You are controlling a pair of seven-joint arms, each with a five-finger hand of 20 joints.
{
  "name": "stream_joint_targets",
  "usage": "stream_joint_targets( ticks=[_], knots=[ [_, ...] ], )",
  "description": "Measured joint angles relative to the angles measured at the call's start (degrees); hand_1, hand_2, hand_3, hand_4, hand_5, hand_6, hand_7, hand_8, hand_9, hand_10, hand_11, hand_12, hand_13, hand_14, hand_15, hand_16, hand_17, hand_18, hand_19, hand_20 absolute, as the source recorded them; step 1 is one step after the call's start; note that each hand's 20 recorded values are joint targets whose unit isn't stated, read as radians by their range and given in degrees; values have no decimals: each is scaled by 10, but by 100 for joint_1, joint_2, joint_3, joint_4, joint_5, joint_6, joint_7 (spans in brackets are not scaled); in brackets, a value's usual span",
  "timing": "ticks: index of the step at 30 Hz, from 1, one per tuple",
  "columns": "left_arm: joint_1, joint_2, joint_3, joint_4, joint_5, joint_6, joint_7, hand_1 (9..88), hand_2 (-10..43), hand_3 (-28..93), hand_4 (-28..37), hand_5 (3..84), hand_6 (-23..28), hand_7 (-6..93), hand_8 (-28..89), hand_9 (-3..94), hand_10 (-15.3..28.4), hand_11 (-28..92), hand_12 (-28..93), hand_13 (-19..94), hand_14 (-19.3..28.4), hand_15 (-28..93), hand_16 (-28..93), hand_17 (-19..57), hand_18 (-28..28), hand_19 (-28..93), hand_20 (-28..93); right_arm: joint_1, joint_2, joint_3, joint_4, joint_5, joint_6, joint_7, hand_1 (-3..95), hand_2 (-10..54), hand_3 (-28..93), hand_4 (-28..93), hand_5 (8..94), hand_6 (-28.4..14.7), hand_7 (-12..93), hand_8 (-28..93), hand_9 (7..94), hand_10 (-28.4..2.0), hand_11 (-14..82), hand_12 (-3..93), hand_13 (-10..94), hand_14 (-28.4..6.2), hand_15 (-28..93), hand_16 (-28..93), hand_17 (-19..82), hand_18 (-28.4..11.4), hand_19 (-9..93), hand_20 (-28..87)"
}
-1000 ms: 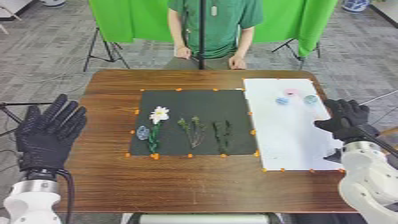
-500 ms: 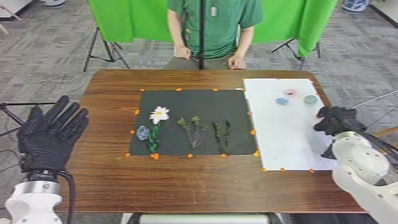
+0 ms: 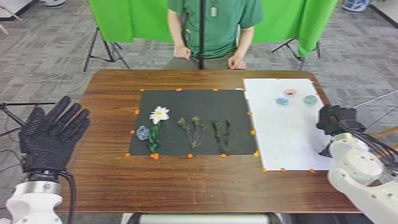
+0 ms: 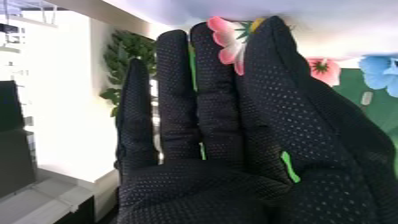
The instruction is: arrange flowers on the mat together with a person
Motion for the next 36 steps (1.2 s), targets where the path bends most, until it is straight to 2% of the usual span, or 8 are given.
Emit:
stream_joint_targets(
  ticks=[4, 9, 13, 17, 22, 28, 31, 36],
  knots=[
    [5, 1, -10, 0, 0, -1, -1, 218, 174, 693, -283, 427, 77, 100, -88, 358, 143, 174, 89, 250, 152, 278, -55, -59, 138, 305, 113, -74, 129, -250, -245, -245, 485, -97, 540, -72, 704, -283, 610, 40, 561, -28, 693, -62, 178, 445, 481, -74, 410, 217, 174, -146, 533, 97],
    [13, 1, -30, 0, -2, -11, -2, 218, 188, 667, -283, 425, 75, 99, -87, 356, 142, 171, 89, 248, 152, 276, -54, -59, 138, 303, 112, 94, 359, -960, -881, -595, 1194, -505, 534, -73, 712, -283, 606, 43, 567, -25, 681, -58, 166, 435, 465, -71, 396, 211, 171, -141, 523, 89],
    [16, 1, -24, 1, -15, -11, -5, 201, 187, 688, -283, 425, 75, 98, -87, 356, 143, 170, 90, 248, 152, 275, -53, -58, 138, 303, 113, 623, 236, -1580, -1222, -605, 1236, -1032, 532, -73, 715, -283, 603, 44, 572, -24, 677, -53, 159, 428, 460, -67, 391, 211, 169, -137, 519, 86],
    [13, 1, 10, 8, -14, -12, -63, 204, 185, 688, -283, 424, 76, 97, -87, 357, 143, 171, 90, 248, 152, 275, -53, -58, 137, 302, 113, 1411, -200, -2330, -1117, -513, 1330, -1303, 530, -73, 715, -283, 602, 45, 577, -25, 673, -52, 149, 420, 455, -67, 383, 212, 167, -135, 512, 84],
    [-75, 2, 192, 55, -10, -14, -130, 205, 180, 697, -283, 427, 76, 101, -86, 357, 142, 172, 91, 249, 152, 278, -52, -58, 137, 302, 113, 2215, -944, -2970, -708, 72, 1176, -1602, 529, -73, 717, -283, 599, 46, 580, -24, 665, -52, 140, 409, 444, -70, 369, 210, 165, -135, 511, 84],
    [-202, 8, 350, 102, -14, -11, -201, 208, 179, 698, -283, 428, 77, 102, -87, 358, 144, 174, 91, 249, 153, 279, -53, -58, 138, 302, 114, 2840, -1686, -3418, -405, 605, 425, -1735, 530, -72, 715, -283, 596, 47, 584, -28, 655, -57, 151, 389, 441, -72, 363, 211, 161, -137, 511, 86],
    [-256, 13, 383, 120, -24, -11, -240, 211, 178, 695, -283, 428, 77, 103, -87, 359, 143, 175, 91, 250, 153, 279, -54, -58, 138, 304, 114, 3180, -1983, -3839, -200, 631, 385, -1730, 529, -73, 717, -283, 596, 48, 585, -27, 639, -62, 177, 353, 440, -74, 358, 210, 160, -138, 512, 88],
    [-299, 16, 399, 127, -130, -15, -264, 210, 177, 698, -283, 429, 78, 103, -87, 359, 143, 175, 91, 250, 152, 280, -55, -59, 138, 304, 114, 3445, -2390, -4157, 6, 632, 160, -1607, 529, -74, 718, -283, 595, 47, 585, -27, 634, -66, 184, 340, 440, -78, 356, 208, 158, -140, 513, 90]
  ],
)
